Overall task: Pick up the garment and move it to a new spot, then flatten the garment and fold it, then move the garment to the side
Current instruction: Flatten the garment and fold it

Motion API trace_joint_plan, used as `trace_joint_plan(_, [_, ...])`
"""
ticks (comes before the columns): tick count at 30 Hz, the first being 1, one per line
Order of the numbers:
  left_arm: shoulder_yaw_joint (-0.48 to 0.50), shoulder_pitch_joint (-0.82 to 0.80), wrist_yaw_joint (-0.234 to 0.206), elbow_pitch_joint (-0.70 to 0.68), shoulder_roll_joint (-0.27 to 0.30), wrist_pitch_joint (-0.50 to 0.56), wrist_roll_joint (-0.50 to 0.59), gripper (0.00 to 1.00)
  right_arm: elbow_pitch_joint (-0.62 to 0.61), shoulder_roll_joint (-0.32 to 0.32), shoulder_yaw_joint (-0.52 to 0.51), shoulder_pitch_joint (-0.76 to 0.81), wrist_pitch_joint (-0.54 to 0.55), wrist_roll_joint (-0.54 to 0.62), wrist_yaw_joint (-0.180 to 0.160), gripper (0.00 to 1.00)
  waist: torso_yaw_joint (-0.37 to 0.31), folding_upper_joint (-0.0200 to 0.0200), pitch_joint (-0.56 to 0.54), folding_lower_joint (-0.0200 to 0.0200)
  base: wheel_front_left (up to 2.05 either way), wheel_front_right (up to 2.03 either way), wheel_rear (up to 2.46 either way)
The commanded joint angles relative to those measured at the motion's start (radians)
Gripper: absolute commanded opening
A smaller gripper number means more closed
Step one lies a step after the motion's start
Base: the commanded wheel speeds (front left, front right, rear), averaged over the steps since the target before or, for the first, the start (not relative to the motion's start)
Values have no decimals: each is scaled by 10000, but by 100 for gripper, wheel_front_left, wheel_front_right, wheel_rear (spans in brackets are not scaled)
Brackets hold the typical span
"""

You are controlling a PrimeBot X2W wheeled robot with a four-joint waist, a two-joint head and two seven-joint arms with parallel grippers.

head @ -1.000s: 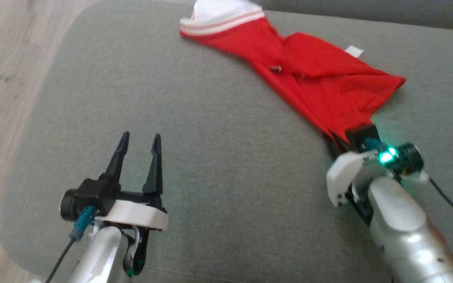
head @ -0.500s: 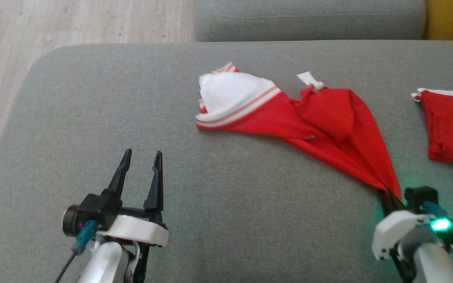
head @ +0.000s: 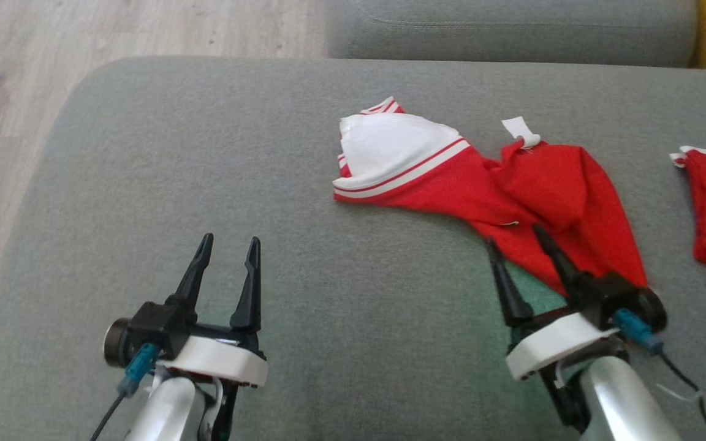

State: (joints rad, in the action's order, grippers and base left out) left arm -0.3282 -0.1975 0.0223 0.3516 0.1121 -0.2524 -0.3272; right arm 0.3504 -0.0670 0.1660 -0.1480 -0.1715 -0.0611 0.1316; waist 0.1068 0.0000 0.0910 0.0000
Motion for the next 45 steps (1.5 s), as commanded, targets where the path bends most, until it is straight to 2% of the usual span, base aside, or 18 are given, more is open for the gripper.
trace_joint_plan(1, [209, -435, 33, -243, 14, -91, 47, 100, -521, 93, 551, -90, -269, -219, -9, 100, 212, 0, 88, 0, 0, 0, 0])
trace_joint_plan(6, [73, -546, 63, -220, -94, -92, 18, 100, -556, 5, 1337, -355, -271, 32, -9, 100, 684, 0, 413, 0, 0, 0, 0])
trace_joint_plan(10, [-94, -723, 139, -175, -230, -92, -9, 100, -215, -316, 2024, -1298, 334, 368, -9, 100, 1186, 0, 825, 0, 0, 0, 0])
trace_joint_plan(17, [-371, -1067, 271, -135, -504, -93, -152, 100, 1267, -1331, 3489, -3733, 1789, 526, -9, 100, 2242, 0, 1528, 0, 0, 0, 0])
trace_joint_plan(18, [-371, -1067, 271, -135, -504, -93, -152, 100, 1267, -1331, 3489, -3733, 1789, 526, -9, 100, 2242, 0, 1528, 0, 0, 0, 0])
trace_joint_plan(19, [-432, -1117, 290, -149, -551, -93, -210, 100, 1802, -1619, 4016, -4359, 1993, 460, -9, 100, 2547, 0, 1647, 0, 0, 0, 0])
trace_joint_plan(23, [-501, -1145, 265, -157, -598, -93, -342, 100, 2853, -2051, 5050, -5329, 2187, 342, -9, 100, 3017, 0, 1810, 0, 0, 0, 0])
trace_joint_plan(28, [-632, -1119, 220, -195, -613, -93, -511, 100, 4021, -2320, 6121, -6197, 2179, 226, -9, 100, 3283, 0, 1897, 0, 0, 0, 0])
trace_joint_plan(29, [-693, -1099, 162, -233, -615, -93, -585, 100, 4393, -2311, 6386, -6440, 2078, 178, -9, 62, 3302, 0, 1905, 0, 0, 0, 0])
trace_joint_plan(30, [-726, -1090, 128, -243, -615, -93, -617, 100, 4526, -2282, 6505, -6539, 1968, 165, -9, 0, 3289, 0, 1899, 0, 0, 0, 0])
trace_joint_plan(37, [-731, -1067, 8, -220, -617, -93, -610, 100, 4727, -1660, 6531, -6955, 799, -80, -9, 0, 2772, 0, 1598, 0, 0, 0, 0])
trace_joint_plan(45, [-580, -959, -4, -171, -617, -93, -425, 100, 3561, -937, 6252, -6969, -274, -195, -9, 0, 2176, 0, 934, 0, 0, 0, 0])
